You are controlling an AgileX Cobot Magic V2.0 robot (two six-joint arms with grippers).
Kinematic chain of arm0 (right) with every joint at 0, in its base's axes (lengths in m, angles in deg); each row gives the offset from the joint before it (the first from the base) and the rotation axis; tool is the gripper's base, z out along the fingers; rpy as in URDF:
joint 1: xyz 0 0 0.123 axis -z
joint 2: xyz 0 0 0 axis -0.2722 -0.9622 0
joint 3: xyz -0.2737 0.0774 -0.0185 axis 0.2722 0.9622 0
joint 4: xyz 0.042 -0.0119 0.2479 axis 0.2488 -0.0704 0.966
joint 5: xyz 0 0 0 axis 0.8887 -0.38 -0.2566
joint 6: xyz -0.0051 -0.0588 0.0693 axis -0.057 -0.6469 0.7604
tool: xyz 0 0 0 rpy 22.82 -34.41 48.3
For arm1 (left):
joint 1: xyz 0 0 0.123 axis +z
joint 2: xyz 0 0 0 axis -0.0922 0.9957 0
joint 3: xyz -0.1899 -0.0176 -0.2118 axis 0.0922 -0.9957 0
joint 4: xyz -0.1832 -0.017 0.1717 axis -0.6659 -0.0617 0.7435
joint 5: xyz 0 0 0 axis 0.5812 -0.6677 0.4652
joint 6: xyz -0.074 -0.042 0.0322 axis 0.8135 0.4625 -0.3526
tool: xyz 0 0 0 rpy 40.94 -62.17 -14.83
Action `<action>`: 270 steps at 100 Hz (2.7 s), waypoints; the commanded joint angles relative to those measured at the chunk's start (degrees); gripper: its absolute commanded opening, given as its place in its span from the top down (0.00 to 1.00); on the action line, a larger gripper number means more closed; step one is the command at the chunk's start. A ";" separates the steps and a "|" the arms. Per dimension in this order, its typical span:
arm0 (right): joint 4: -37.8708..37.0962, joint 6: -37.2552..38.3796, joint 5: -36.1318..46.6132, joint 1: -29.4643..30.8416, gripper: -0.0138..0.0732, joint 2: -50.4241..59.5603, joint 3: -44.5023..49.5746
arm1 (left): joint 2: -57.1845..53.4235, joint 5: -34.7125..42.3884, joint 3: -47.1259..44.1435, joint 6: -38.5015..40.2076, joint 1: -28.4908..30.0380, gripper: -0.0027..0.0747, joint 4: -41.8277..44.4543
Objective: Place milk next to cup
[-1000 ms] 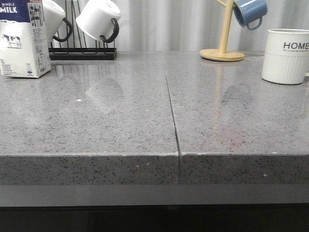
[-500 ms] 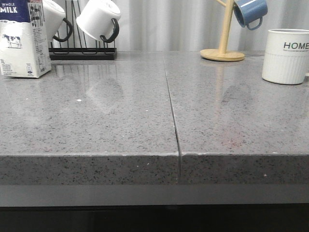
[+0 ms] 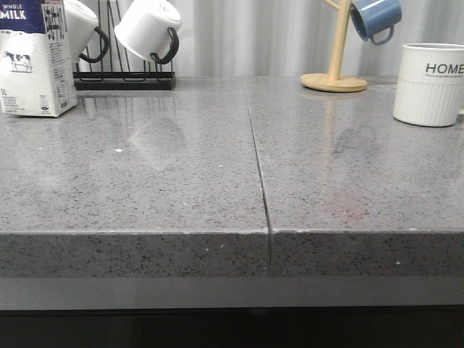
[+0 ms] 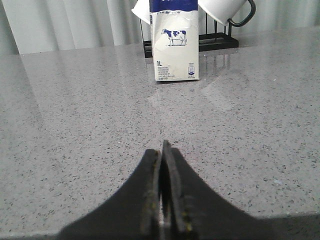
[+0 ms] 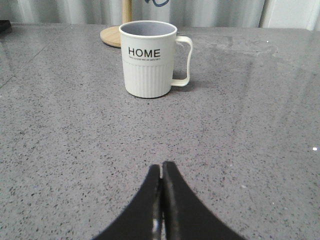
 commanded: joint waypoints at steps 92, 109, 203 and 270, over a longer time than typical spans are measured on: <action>1.19 -0.52 56.72 4.02 0.50 -53.66 -9.87 | -1.71 4.26 -2.58 0.43 0.35 0.99 -0.35; 1.19 -0.52 56.87 4.53 0.50 -62.28 -16.47 | -1.71 4.26 -2.58 0.43 0.35 0.99 -0.35; 1.31 -0.52 58.77 5.58 0.70 -87.13 -37.12 | -1.71 4.26 -2.58 0.43 0.35 0.99 -0.35; 1.31 -0.52 59.09 -1.23 0.86 -82.57 -37.12 | -1.71 4.26 -2.58 0.43 0.35 0.99 -0.35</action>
